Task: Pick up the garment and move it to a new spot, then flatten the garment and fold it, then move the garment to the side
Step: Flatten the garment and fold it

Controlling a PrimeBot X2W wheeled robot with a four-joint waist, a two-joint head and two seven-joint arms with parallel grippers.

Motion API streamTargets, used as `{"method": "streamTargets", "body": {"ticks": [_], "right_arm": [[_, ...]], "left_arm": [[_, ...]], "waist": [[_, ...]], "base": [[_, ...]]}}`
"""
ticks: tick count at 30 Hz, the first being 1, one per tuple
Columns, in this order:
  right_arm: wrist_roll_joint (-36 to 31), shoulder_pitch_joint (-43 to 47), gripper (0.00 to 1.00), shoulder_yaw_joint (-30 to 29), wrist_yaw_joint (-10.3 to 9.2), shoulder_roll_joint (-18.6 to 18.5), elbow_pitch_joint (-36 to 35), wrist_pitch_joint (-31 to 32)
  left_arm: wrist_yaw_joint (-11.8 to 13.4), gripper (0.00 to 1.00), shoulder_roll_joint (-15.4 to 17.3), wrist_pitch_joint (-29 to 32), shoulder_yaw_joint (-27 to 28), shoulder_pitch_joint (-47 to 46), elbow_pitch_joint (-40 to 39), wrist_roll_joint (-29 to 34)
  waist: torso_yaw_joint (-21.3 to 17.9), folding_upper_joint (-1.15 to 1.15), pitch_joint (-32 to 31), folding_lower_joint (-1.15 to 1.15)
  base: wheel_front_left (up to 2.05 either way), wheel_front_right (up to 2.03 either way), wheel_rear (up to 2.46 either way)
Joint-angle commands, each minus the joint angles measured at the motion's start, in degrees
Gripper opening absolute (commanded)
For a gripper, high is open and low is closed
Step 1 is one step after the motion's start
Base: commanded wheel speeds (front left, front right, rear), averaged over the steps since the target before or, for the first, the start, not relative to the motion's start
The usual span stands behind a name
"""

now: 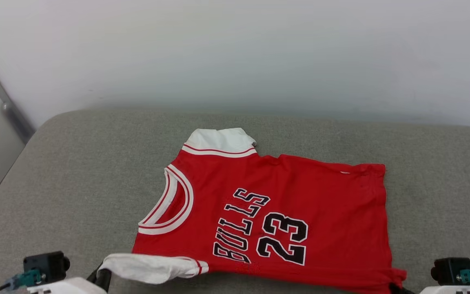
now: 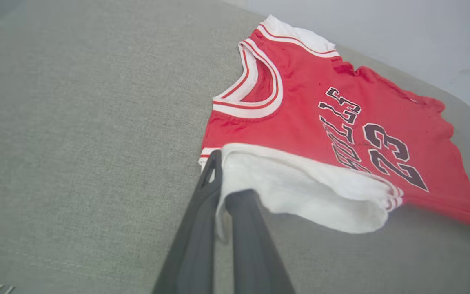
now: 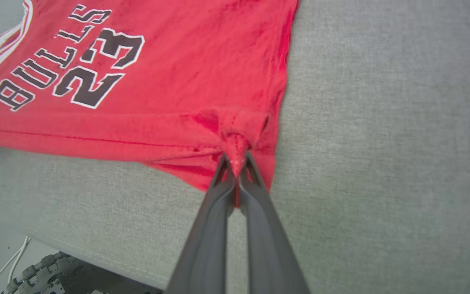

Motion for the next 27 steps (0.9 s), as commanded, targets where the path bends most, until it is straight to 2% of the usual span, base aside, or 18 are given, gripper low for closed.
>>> {"method": "streamTargets", "body": {"ticks": [1,9,16,21,22,23,24,25,27], "right_arm": [[-0.61,-0.98,0.0,-0.4,-0.06,0.43,-0.62,0.63],[-2.57,-8.11,0.0,-0.32,-0.05,1.07,1.28,4.4],[-3.19,-16.44,0.0,1.28,-0.05,0.04,6.12,3.15],[-3.52,-20.36,0.0,3.4,-0.05,-0.59,11.42,1.43],[-3.57,-20.78,0.0,3.84,-0.05,-0.62,12.58,0.98],[-3.6,-21.07,0.18,4.23,-0.06,-0.55,13.78,0.45],[-3.72,-21.32,0.55,4.71,-0.06,-0.52,14.77,-0.17],[-3.78,-21.47,1.0,5.25,-0.06,-0.45,15.61,-0.84],[-3.56,-21.62,1.0,5.75,-0.06,-0.32,16.49,-1.53]], "left_arm": [[-0.57,0.0,-1.04,-0.35,-0.16,-2.08,0.63,-0.12],[-8.19,0.0,-6.48,0.7,-3.86,-16.71,13.75,-0.28],[-13.77,0.0,-9.77,0.94,-5.12,-28.14,26.25,-0.2],[-18.18,0.0,-11.75,4.42,-7.78,-33.27,34.9,-1.0],[-19.07,0.25,-12.2,4.94,-8.16,-33.88,36.1,-1.33],[-19.76,0.58,-12.59,5.37,-8.47,-34.41,37.62,-1.59],[-20.37,1.0,-12.91,5.66,-8.69,-34.79,38.81,-1.82],[-20.89,1.0,-13.27,5.56,-8.71,-35.2,40.06,-2.05],[-21.33,1.0,-13.64,5.39,-8.62,-35.5,41.16,-2.31]], "waist": [[-0.08,0.0,0.7,0.01],[-0.52,0.0,5.59,0.01],[-0.93,0.0,12.05,0.01],[-1.35,0.0,14.52,0.01],[-1.41,0.0,14.68,0.01],[-1.5,0.0,14.89,0.01],[-1.63,0.0,15.07,0.01],[-1.75,0.0,15.17,0.01],[-1.9,0.0,15.29,0.01]], "base": [[0.0,0.0,0.0],[0.0,0.0,0.0],[0.0,0.0,0.0],[0.0,0.0,0.0],[0.0,0.0,0.0],[0.0,0.0,0.0],[0.0,0.0,0.0],[0.0,0.0,0.0],[0.0,0.0,0.0]]}}
